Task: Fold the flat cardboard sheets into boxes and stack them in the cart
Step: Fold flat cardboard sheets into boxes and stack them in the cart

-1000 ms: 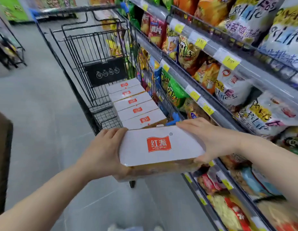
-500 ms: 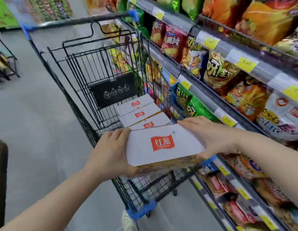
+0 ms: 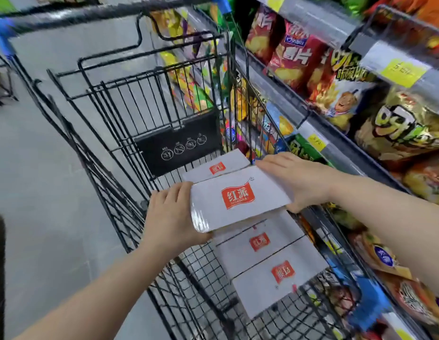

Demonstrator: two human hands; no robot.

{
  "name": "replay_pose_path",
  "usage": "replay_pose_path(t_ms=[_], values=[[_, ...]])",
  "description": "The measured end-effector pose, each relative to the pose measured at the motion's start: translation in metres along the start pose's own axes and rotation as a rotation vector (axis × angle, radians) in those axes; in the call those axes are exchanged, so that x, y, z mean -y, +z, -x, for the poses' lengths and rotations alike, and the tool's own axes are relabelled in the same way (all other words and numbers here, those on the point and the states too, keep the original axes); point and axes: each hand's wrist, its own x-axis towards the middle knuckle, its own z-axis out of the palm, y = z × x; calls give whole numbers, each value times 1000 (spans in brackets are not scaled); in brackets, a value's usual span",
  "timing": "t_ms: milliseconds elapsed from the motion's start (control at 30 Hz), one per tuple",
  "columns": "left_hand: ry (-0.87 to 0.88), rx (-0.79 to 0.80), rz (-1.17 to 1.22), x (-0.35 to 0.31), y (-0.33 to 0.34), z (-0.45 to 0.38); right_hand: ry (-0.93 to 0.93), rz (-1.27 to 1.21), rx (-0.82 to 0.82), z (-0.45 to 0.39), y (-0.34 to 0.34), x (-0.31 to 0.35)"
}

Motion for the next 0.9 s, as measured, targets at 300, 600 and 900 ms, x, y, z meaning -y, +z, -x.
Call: replay_pose_path(t_ms=[300, 600, 900], values=[[-157, -142, 80, 20, 32, -94, -118, 45, -75, -117, -12, -55], [-193, -73, 190, 40, 46, -177, -100, 33, -62, -196, -3, -92], [-247, 105, 190, 58, 46, -219, -66, -44, 53, -235, -3, -103]])
